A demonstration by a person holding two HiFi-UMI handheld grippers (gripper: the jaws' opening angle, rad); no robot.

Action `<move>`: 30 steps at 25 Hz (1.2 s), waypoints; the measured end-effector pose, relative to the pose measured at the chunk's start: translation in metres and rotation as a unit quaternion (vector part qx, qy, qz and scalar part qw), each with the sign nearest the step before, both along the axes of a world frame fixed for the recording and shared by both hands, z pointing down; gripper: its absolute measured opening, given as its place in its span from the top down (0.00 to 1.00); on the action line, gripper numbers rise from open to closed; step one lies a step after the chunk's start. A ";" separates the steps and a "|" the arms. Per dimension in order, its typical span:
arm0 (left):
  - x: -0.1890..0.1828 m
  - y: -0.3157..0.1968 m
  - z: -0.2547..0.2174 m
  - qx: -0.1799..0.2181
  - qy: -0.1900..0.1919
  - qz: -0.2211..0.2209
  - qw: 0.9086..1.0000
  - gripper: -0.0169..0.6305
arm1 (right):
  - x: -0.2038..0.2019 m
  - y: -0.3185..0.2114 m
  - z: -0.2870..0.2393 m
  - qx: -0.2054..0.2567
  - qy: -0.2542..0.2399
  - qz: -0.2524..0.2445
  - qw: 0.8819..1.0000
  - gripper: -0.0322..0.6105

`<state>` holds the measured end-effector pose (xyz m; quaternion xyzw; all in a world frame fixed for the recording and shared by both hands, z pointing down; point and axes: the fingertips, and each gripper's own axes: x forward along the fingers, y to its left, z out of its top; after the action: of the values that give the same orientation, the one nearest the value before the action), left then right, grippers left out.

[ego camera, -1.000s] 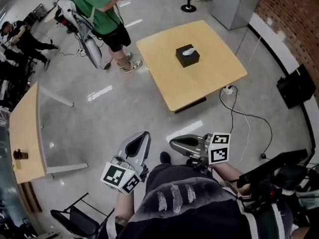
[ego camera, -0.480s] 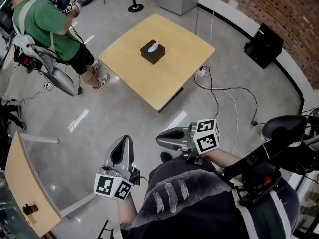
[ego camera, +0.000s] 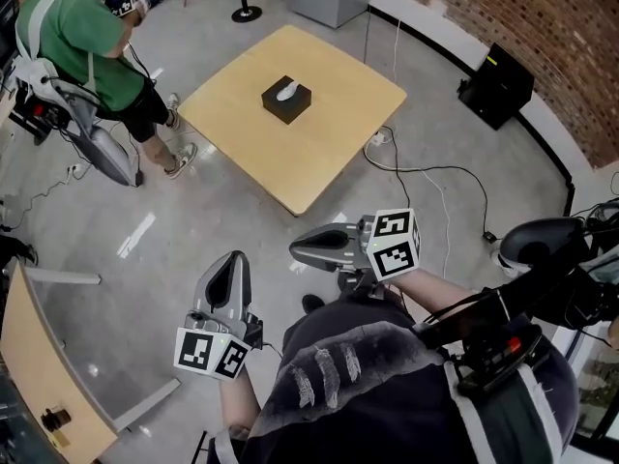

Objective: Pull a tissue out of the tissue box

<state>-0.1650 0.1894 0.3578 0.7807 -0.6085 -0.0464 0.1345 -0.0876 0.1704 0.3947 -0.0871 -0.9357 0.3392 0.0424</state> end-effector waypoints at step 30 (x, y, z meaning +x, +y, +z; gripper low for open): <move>0.050 -0.204 -0.002 -0.080 -0.052 -0.059 0.994 0.97 | 0.022 -0.181 -0.021 0.222 -0.013 -0.111 0.969 0.95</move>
<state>-0.1146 -0.0150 0.3556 0.7316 -0.6615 0.0354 0.1611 -0.0653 -0.0103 0.3733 -0.1831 -0.9726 0.1146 0.0860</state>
